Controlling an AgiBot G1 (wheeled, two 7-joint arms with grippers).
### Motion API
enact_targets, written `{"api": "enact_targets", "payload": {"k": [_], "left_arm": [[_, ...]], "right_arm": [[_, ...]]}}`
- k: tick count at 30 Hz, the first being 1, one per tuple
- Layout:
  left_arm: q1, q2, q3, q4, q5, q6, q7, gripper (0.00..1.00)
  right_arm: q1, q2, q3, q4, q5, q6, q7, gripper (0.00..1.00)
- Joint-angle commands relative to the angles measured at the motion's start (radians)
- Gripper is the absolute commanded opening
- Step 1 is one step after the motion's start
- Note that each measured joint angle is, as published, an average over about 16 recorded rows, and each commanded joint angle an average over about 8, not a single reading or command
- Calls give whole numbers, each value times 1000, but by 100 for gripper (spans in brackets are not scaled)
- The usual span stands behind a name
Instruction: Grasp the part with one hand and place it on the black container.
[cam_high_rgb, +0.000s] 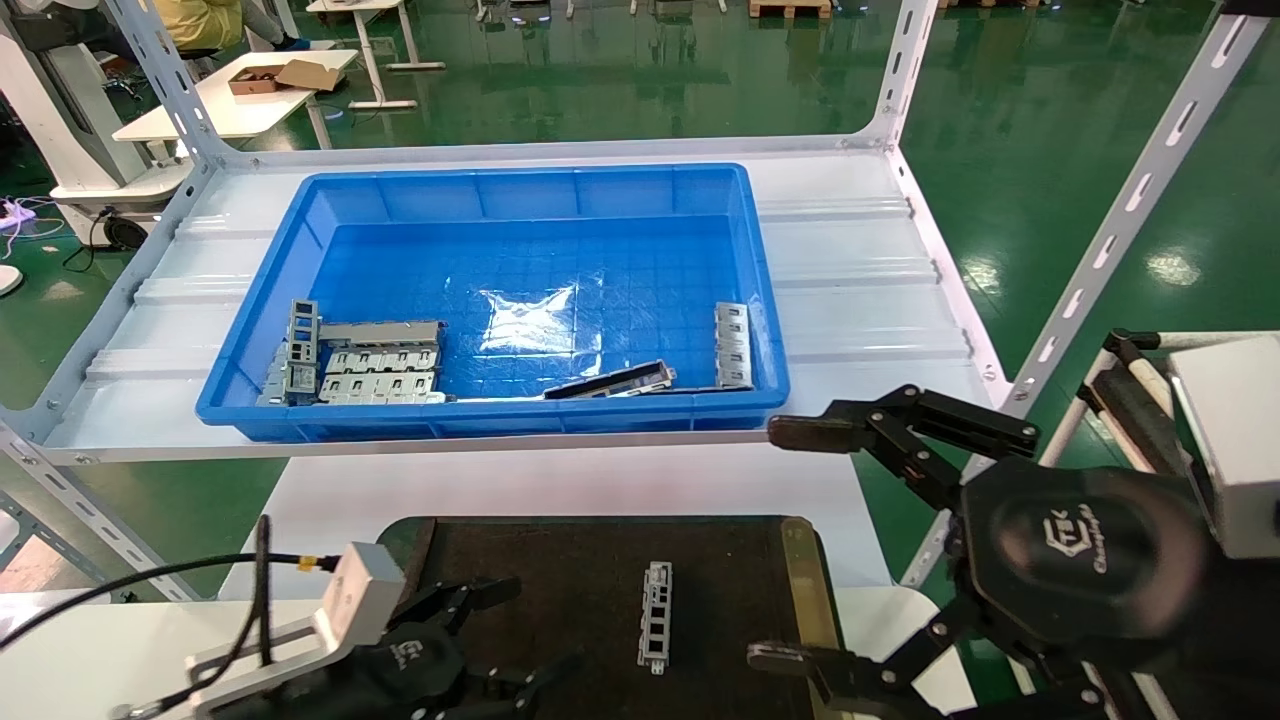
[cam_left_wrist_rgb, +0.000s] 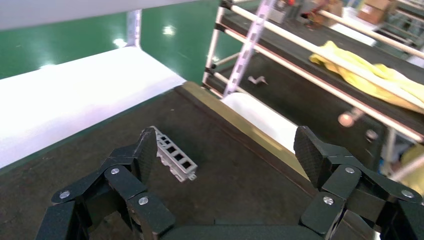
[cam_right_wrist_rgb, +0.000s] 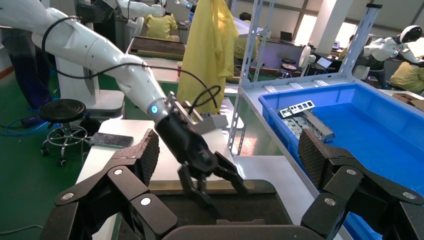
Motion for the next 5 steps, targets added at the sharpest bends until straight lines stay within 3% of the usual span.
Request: {"api": "enact_targets", "payload": {"k": [1, 5], "left_arm": [[-12, -33, -4, -1, -3, 57, -2, 100], [-30, -50, -7, -2, -6, 90, -10, 100]], "right_arm": [[0, 0, 0, 0, 0, 0, 0, 100], [0, 0, 0, 0, 0, 0, 0, 100]]}}
